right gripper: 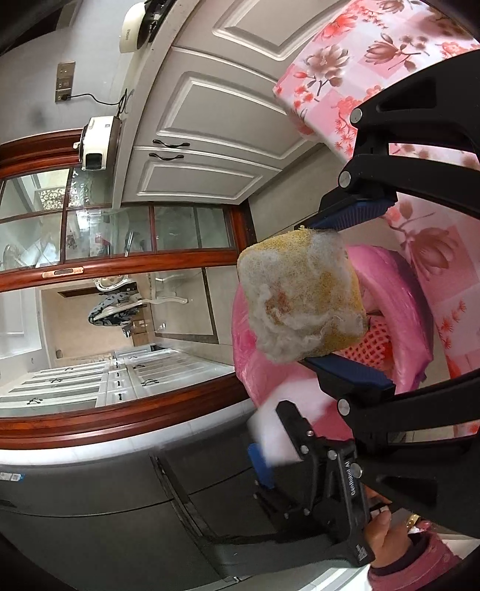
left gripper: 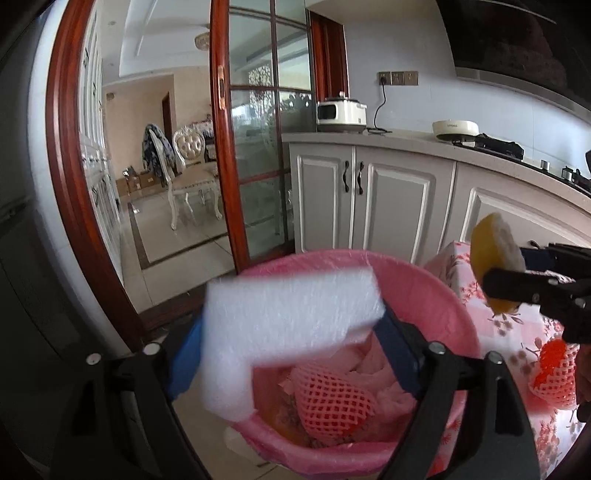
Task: Collect trash
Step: 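Open both grippers to drop the sponge and foam into the bin, then move both open grippers back over the table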
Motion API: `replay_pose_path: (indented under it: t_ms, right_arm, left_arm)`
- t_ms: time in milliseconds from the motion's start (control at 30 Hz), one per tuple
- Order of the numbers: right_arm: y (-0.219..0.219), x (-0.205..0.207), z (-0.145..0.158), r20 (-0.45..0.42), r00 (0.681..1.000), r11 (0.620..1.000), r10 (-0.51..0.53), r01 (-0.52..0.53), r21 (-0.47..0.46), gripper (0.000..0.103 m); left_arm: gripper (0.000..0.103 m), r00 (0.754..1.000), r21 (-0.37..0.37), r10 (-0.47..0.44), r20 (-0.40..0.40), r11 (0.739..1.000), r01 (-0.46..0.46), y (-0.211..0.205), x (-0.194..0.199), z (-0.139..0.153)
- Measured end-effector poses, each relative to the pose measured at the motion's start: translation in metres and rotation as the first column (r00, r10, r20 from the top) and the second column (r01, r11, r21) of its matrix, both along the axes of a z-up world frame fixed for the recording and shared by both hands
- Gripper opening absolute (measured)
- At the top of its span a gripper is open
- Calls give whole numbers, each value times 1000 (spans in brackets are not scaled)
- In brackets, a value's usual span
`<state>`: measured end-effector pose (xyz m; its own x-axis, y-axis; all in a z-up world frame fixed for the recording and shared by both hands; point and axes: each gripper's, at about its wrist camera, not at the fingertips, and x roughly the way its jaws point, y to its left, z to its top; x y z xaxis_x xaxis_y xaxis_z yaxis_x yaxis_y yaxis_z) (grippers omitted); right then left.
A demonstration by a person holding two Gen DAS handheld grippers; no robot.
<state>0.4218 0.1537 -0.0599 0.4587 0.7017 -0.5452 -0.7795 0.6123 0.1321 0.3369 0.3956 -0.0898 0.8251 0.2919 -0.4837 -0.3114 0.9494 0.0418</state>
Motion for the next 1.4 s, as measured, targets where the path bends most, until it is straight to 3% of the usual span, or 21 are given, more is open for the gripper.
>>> replay_pose_path:
  t_ms: [333,400,600,867,1067,1400]
  right_arm:
    - [19,7,-14,-34,998,998,55,-54,9,65]
    - [25,6,-17,-37,998,998,59,-59,6,76]
    - [17,3,-19,-43,999,999,32,-32,7,77]
    - [-36,-21,3,-16,999,999,-27,28,31,79]
    - [-95,-46,4,-13,995,994,-104,104,24,82]
    - [-217,-84,-10,-26,959,959,-283,283,22,83]
  left_arm:
    - [97,992,-22,116,44,993,-115,21,-17,0]
    - [98,991,-18,130,41,991,-129,23,-24,1]
    - [98,989,17,145,19,989,-146,17,-37,1]
    - [98,987,12,158,23,987,-158,-8,-55,4]
    - [98,992,-7,120,26,993,-120,-58,-68,10]
    - [98,999,-28,-31,-32,999,30,-159,-79,-2]
